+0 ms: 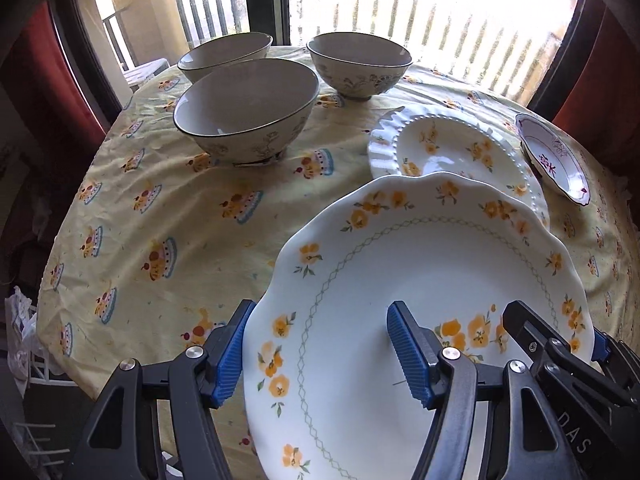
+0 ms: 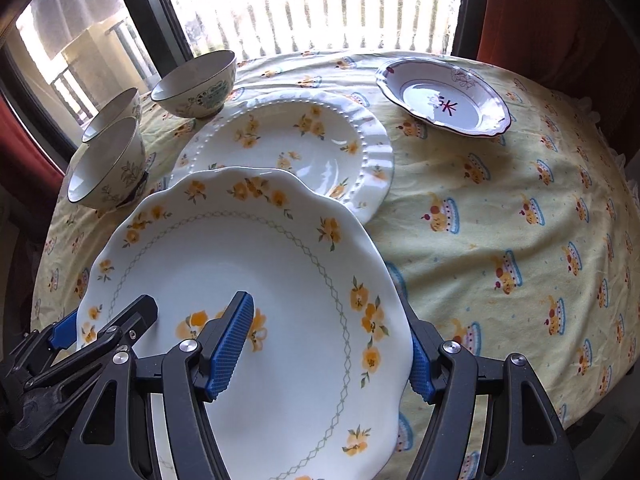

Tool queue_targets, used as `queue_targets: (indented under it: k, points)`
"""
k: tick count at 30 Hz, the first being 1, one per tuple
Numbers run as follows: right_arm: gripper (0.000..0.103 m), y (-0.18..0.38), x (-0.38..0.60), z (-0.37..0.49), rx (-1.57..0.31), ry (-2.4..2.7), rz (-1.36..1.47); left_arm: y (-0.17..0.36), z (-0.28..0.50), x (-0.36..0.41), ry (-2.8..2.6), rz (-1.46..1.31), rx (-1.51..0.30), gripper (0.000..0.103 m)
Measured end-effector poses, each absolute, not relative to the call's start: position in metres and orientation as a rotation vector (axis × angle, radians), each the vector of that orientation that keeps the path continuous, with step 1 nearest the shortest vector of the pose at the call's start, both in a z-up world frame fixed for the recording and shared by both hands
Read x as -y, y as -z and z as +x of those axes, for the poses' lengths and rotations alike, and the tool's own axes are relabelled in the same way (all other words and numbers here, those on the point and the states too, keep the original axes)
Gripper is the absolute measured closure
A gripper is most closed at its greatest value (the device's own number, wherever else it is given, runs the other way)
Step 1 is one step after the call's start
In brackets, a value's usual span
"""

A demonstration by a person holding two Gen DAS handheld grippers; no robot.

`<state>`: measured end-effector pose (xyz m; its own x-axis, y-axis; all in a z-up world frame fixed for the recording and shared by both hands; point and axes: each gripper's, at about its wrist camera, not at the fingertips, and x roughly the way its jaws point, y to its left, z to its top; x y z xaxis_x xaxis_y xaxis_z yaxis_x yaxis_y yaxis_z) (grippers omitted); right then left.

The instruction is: Organize plates and bowls

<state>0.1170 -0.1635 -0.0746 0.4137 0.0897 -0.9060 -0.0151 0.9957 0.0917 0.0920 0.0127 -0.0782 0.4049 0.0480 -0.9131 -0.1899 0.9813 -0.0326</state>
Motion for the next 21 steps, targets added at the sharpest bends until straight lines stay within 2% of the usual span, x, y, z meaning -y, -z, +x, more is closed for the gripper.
queue_targets:
  k: [16, 21]
  points:
    - [0.031, 0.104, 0.054, 0.123, -1.211, -0.110, 0.055, 0.104, 0.085, -0.111, -0.198, -0.191, -1.213, 0.036]
    - [0.031, 0.118, 0.038, 0.126, -1.267, -0.102, 0.025, 0.105, 0.087, -0.121, -0.187, -0.160, -1.164, 0.036]
